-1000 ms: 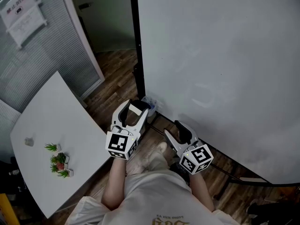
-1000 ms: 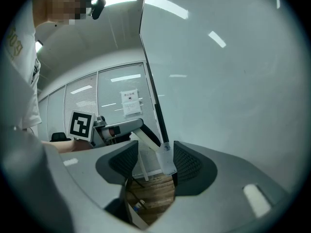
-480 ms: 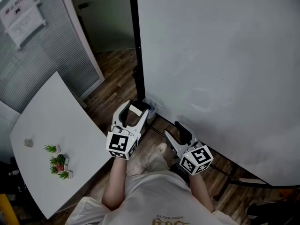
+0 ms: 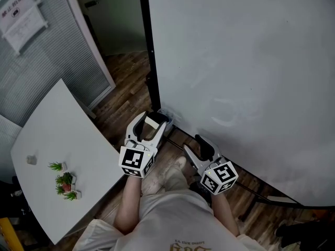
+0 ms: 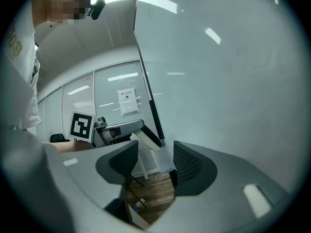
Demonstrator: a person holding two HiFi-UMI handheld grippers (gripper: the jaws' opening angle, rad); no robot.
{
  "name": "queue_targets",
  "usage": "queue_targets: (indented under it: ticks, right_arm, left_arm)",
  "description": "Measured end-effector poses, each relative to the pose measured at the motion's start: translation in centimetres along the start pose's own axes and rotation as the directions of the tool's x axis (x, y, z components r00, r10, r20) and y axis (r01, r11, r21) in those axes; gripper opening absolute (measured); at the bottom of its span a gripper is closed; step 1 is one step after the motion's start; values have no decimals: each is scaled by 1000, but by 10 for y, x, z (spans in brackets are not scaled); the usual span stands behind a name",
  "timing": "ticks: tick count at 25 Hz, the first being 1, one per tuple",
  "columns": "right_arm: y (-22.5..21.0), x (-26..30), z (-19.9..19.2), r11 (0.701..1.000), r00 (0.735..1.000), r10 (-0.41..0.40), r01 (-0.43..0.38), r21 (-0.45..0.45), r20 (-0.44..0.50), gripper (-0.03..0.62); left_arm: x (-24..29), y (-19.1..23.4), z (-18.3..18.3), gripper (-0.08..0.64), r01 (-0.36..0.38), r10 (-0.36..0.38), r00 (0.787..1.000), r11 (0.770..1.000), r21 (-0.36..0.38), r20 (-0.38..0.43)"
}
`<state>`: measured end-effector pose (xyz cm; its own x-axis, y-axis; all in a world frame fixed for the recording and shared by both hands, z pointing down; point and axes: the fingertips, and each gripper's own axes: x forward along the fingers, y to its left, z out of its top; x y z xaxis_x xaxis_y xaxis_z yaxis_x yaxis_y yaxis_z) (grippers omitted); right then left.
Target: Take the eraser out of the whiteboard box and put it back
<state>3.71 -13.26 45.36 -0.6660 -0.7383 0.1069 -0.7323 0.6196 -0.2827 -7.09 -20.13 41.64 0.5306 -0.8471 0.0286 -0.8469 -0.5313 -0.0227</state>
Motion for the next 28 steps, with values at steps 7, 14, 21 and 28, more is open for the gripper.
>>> queue_targets:
  ticks: [7, 14, 21, 28]
  right_arm:
    - [-2, 4, -3, 1000, 1000, 2, -2, 6, -9, 230]
    - [-6, 6, -8, 1000, 1000, 6, -5, 17, -28, 230]
    - [-11, 11, -9, 1000, 1000, 8, -7, 30, -20, 230]
    - [-15, 17, -14, 999, 999, 3, -1, 43, -32, 230]
  left_arm:
    - [6, 1, -6, 264, 3, -3, 1000, 1000, -6, -15]
    - [12, 2, -15, 264, 3, -4, 999, 1000, -17, -32]
    - [20, 2, -25, 264, 11, -13, 998, 1000, -22, -54]
    - [26, 4, -35, 264, 25, -26, 997, 999, -23, -74]
